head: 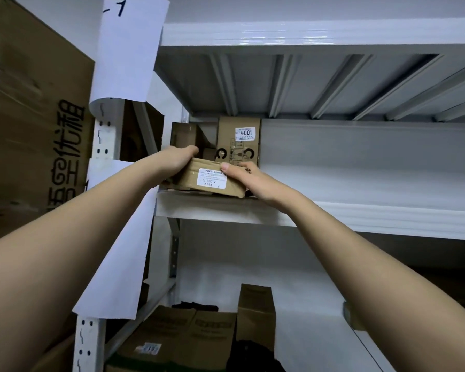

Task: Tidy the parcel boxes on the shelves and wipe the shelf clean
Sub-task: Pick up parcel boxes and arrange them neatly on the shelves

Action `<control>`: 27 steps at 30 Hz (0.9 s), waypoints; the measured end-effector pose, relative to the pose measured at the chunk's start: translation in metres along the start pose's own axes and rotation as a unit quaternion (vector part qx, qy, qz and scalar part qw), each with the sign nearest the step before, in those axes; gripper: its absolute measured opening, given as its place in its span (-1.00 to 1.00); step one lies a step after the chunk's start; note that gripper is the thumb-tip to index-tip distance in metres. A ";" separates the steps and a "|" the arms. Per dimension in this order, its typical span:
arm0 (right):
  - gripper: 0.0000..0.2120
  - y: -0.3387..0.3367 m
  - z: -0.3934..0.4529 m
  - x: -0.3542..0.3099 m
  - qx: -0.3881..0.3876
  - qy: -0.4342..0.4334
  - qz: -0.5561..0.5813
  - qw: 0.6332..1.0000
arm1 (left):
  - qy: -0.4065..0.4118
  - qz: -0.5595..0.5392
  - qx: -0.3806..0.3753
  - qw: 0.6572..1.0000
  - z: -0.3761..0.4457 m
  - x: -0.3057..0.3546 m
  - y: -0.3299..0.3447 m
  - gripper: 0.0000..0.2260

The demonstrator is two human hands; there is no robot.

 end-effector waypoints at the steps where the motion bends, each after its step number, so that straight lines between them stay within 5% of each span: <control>1: -0.05 0.005 0.003 -0.002 -0.002 -0.004 -0.005 1.000 | 0.011 0.026 0.028 0.999 0.007 -0.004 -0.002 -0.61; 6: -0.24 0.019 0.014 -0.005 -0.003 -0.021 -0.025 0.999 | 0.038 0.264 0.162 0.950 0.019 -0.020 -0.003 -0.51; 11: -0.32 0.027 0.022 -0.003 -0.007 -0.051 -0.071 0.996 | 0.058 0.266 0.197 0.942 0.036 -0.044 -0.003 -0.47; 17: -0.35 0.032 0.031 0.000 0.010 -0.079 -0.112 0.991 | 0.091 0.260 0.109 0.955 0.051 -0.049 -0.015 -0.51; 27: -0.28 0.058 0.039 -0.014 0.018 -0.067 -0.121 0.990 | 0.134 0.298 0.090 0.941 0.056 -0.049 -0.052 -0.63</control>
Point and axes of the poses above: each hand's wrist, its own z-axis towards the middle knuckle, its own y-axis out of the palm, x = y × z, the point moved 1 cm from there along z, towards the middle knuckle, and after that the axes turned 8 degrees about x, right-handed, at the moved point
